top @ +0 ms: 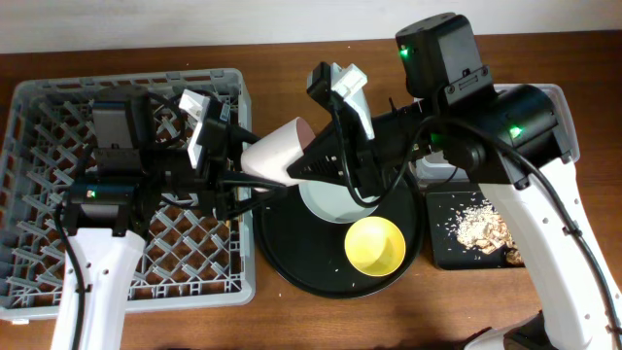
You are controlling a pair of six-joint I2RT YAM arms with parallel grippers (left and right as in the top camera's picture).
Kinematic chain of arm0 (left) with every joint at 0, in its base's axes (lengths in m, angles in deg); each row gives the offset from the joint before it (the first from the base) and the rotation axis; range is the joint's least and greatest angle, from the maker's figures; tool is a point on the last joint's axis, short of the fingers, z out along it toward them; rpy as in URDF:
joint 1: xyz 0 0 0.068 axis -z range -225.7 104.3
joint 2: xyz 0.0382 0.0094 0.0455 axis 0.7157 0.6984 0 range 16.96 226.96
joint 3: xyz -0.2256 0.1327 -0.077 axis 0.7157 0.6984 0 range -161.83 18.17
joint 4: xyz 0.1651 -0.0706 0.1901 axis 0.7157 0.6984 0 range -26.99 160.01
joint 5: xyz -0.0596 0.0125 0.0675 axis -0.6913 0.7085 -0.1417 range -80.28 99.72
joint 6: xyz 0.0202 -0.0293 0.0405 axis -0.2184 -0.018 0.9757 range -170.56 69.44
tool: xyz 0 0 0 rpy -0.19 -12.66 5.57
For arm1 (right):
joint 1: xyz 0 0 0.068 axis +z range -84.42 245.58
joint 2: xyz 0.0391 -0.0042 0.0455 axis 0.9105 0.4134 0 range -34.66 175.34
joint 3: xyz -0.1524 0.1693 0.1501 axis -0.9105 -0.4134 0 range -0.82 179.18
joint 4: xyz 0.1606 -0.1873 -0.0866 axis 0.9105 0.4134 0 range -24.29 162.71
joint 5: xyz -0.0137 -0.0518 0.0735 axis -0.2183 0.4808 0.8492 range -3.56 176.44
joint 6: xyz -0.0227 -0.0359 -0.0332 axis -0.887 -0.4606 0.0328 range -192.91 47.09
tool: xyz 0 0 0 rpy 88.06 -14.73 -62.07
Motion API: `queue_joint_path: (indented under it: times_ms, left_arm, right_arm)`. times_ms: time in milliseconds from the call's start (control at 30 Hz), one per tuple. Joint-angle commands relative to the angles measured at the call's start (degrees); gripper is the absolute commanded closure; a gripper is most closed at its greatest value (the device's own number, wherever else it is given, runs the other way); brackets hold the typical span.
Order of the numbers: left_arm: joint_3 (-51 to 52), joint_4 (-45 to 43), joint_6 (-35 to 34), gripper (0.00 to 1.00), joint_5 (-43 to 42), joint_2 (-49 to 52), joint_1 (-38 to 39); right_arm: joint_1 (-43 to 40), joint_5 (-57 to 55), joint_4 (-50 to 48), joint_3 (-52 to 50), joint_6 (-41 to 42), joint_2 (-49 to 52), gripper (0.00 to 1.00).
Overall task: Sort waste into correct bins and load items into the dishwasher rack
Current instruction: 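Hand pink cup to left gripper and place it in the rack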
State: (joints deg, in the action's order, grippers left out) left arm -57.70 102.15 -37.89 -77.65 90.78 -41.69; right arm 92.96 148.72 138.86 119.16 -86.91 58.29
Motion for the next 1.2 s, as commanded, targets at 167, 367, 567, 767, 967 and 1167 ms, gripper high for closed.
queue_joint_path:
  times_ms: [167,367,567,767,967,1167]
  left_arm:
    - [-1.22,-1.01,-0.63,0.53,-0.85,-2.51,-0.35]
    - [-1.22,3.45,-8.81,0.7,20.87,-2.49,-6.69]
    - [-1.22,12.37,-20.87,0.71,61.51,-2.45,-12.07]
    - [-7.13,14.58,-24.87,0.7,72.32,2.21,-12.07]
    - [-23.67,24.17,-24.65,0.7,72.83,19.52,-12.07]
    - [-26.8,25.9,-23.45,0.7,75.67,29.42,-10.91]
  right_arm:
    - [-0.24,-1.68,-0.98,-0.2,-0.76,0.37,0.75]
    - [-10.21,-1.42,-0.48,0.09,-0.52,0.0,0.33]
    - [-21.4,-5.92,5.05,0.07,-0.55,0.04,0.01]
    - [-23.26,-22.69,8.24,0.07,-0.57,0.07,0.01]
    - [-23.28,-25.97,8.33,0.07,-0.57,0.07,0.01]
    - [-23.28,-25.97,8.33,0.07,-0.57,0.07,0.01]
